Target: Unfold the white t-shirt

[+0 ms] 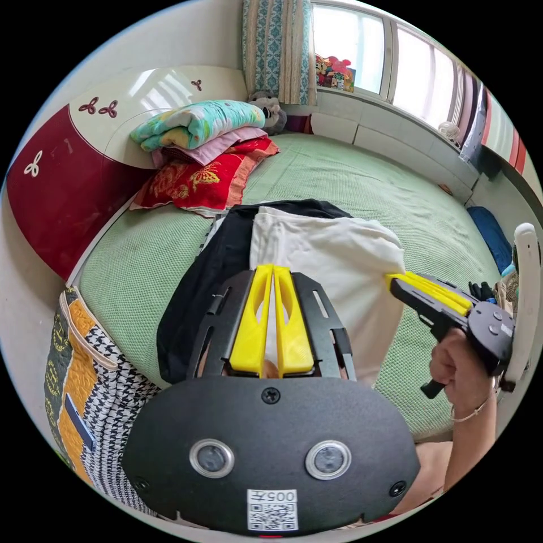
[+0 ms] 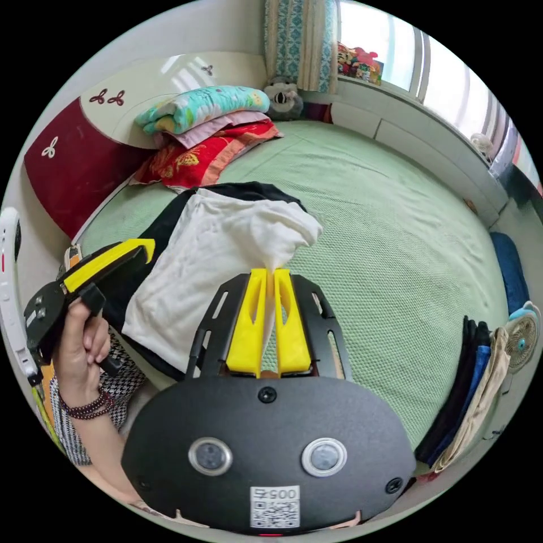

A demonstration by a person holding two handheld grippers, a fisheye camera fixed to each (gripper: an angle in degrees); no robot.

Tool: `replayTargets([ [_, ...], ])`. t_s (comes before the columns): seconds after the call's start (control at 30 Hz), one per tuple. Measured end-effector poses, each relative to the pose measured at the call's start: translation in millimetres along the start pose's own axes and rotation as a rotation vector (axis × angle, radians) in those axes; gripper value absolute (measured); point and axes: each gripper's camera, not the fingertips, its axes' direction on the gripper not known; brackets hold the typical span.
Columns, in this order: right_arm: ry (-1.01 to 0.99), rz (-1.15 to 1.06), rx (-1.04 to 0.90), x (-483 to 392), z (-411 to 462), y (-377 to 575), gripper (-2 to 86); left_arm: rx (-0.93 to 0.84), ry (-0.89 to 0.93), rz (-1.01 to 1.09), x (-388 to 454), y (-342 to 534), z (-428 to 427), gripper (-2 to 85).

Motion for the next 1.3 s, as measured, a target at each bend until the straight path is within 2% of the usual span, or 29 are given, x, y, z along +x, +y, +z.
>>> replayTargets([
  [0.13, 0.192, 0.093, 0.008, 67, -7, 15, -0.4, -0.005, 0.018, 0.070, 36, -3, 14, -0.2],
  [0.3, 0.359, 0.277, -0.146, 154, 10, 25, 1.2, -0.020, 0.116, 0.138, 84, -7, 34, -0.1],
  [0.43, 0.212, 0.317, -0.147, 170, -14, 60, 5.5, -0.061, 0.201, 0.232, 135, -9, 54, 1.1],
  [0.6, 0.230, 0.300, -0.177, 157, -11, 100, 8.9, -0.142, 0.299, 0.293, 191, -3, 87, 7.1],
  [0.7, 0.144, 0.275, -0.195, 148, -6, 109, 8.7, -0.198, 0.335, 0.297, 216, 1, 111, 8.2],
  [0.97, 0.240, 0.112, -0.158, 106, 0, 112, 8.6, -0.199, 0.214, 0.351, 271, 10, 144, 8.0],
  [1.1, 0.200, 0.208, -0.127, 125, -8, 112, 7.8, -0.123, 0.129, 0.345, 289, 18, 142, 7.4],
  [1.3, 0.176, 0.315, -0.019, 148, -41, 120, 6.2, -0.060, 0.144, 0.345, 312, 37, 135, 6.6],
])
